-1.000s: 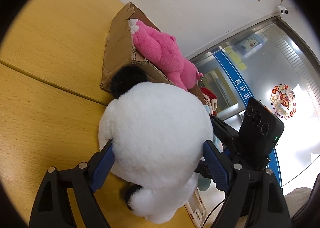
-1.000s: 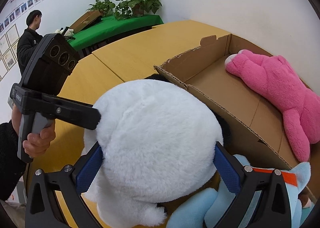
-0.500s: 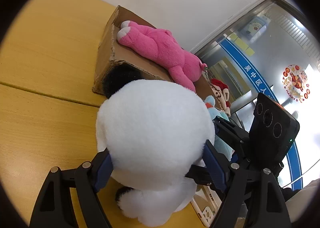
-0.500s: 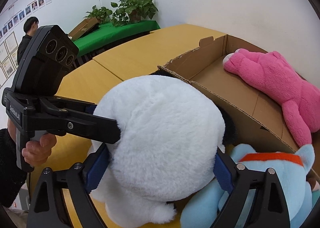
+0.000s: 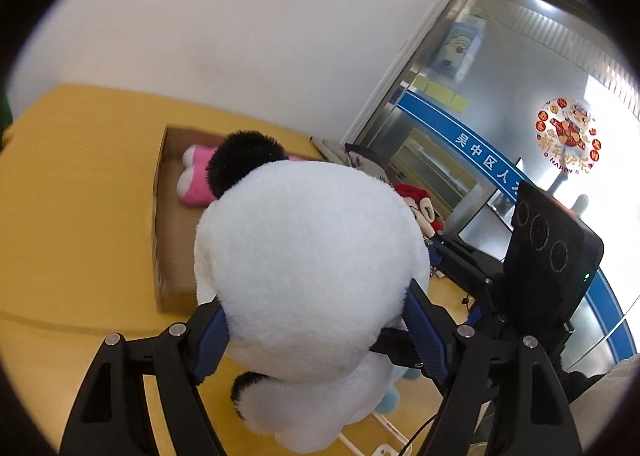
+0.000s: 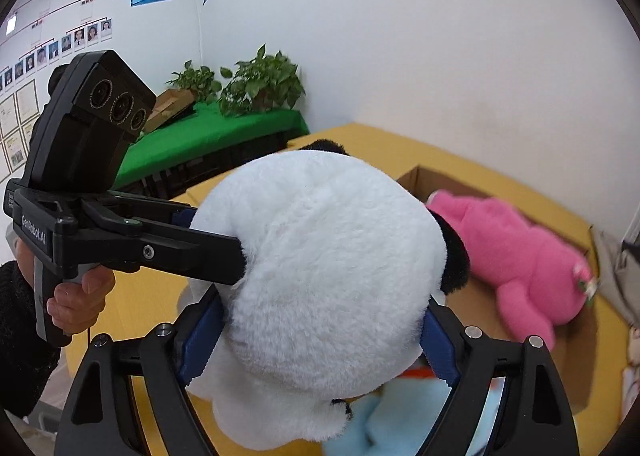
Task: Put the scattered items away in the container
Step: 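Lift the white plush and carry it over the cardboard box with both tools, then lower the white plush into the box beside the pink bear and open both tools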
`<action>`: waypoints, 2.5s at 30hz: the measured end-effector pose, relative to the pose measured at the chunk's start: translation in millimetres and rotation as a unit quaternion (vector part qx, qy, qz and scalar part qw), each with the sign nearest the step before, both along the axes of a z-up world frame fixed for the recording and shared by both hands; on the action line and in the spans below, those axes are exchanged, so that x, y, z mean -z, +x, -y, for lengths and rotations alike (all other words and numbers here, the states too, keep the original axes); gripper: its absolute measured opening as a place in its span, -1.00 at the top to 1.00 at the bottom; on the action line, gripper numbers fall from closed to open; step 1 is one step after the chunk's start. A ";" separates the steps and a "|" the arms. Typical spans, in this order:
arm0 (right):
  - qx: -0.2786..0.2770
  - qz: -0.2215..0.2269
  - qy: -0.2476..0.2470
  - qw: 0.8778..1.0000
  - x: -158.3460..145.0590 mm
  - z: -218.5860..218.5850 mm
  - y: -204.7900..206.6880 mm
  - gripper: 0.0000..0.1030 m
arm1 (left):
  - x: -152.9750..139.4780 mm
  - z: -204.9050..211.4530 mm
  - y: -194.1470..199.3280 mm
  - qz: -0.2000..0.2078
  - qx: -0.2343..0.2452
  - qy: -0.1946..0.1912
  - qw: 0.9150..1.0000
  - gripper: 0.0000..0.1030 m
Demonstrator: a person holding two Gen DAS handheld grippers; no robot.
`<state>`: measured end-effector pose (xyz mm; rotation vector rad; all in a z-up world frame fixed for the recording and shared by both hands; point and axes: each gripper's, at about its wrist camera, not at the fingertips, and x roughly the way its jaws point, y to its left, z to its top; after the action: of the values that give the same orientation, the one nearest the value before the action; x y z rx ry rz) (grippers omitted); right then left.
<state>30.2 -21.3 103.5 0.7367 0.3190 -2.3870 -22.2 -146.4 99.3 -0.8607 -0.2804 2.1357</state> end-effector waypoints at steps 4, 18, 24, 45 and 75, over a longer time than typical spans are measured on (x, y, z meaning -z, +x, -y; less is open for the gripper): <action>0.013 -0.046 0.019 0.999 -47.1 -3.6 -12.4 -0.75 | -52.4 -16.6 -11.4 -0.053 0.011 -0.012 0.998 -0.51; 0.051 -0.064 0.006 0.997 -110.7 -22.9 -111.6 -0.74 | -104.6 -60.4 -100.2 -0.053 0.012 -0.019 0.998 -0.51; 0.049 -0.035 -0.006 0.998 -83.0 -23.8 -161.7 -0.74 | -76.2 -68.3 -140.6 -0.011 -0.008 -0.029 0.999 -0.51; 0.005 0.139 0.003 0.990 78.9 16.2 -251.0 -0.74 | 82.1 -50.2 -184.6 0.143 -0.060 -0.088 0.984 -0.51; 0.160 0.031 0.029 0.986 20.5 -72.8 -139.4 -0.99 | -12.1 -39.4 -77.7 -0.059 -0.161 -0.135 0.976 -0.67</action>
<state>-109.1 51.5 82.9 0.9488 0.2606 -2.6565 -99.9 -107.0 111.4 -0.8833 -0.0718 2.5606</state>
